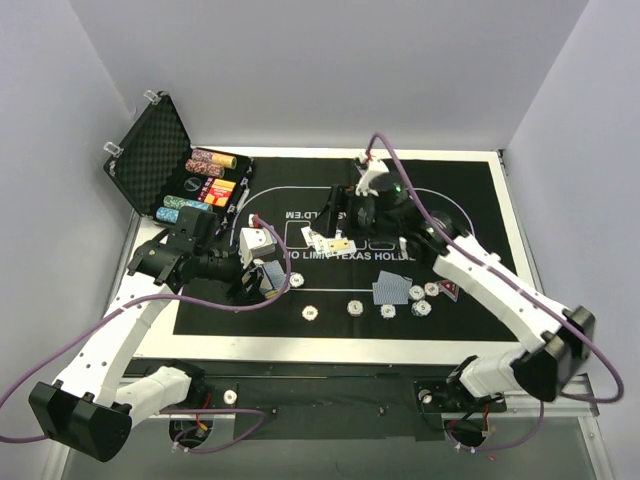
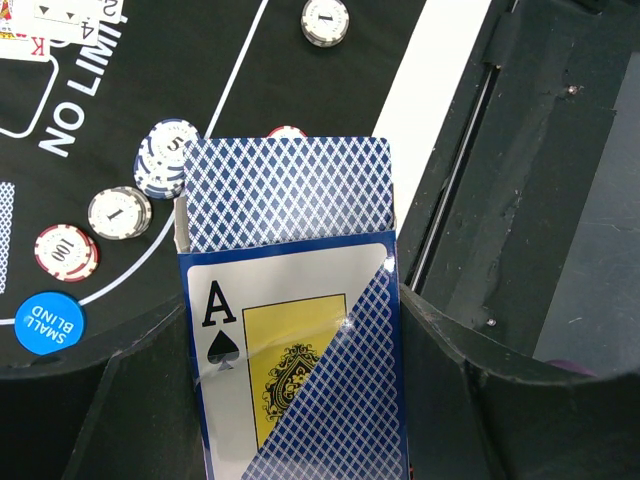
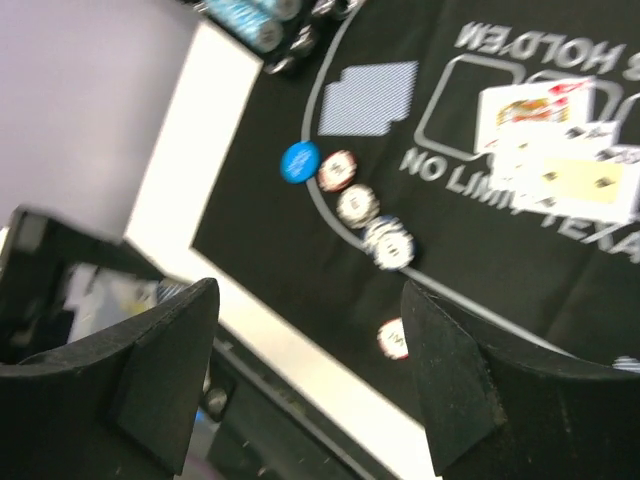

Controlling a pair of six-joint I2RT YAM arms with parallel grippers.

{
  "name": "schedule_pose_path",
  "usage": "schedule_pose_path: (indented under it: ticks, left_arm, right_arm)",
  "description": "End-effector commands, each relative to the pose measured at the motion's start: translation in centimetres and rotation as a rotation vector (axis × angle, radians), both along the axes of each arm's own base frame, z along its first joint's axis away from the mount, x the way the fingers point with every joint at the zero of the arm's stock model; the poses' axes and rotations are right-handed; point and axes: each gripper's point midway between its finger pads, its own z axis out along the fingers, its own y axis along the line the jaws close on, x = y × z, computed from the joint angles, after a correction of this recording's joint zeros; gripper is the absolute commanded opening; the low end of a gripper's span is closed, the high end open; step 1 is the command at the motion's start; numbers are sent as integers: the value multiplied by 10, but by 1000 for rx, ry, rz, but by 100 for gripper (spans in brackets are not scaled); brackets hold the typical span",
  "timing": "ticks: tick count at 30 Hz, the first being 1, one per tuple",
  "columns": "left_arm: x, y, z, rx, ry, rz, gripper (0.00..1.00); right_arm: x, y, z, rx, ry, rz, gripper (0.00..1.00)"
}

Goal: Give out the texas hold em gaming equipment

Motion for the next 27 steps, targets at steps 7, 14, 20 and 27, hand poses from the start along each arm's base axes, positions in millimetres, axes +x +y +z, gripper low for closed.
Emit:
schedule_pose_path:
  ticks: [7, 14, 20, 27]
  left_arm:
    - [8, -5, 17, -26, -59, -3, 0]
    - [8, -6, 18, -29, -58, -9, 0]
    - [5, -9, 23, -45, -57, -21, 0]
    - [3, -9, 24, -52, -61, -26, 0]
  right_arm:
    - [-74, 39, 4, 251, 116, 237, 75]
    - [-86, 70, 10, 316, 114, 312, 79]
    - [-88, 91, -4, 297, 162, 336, 79]
    - [-89, 103, -25, 322, 224, 327, 71]
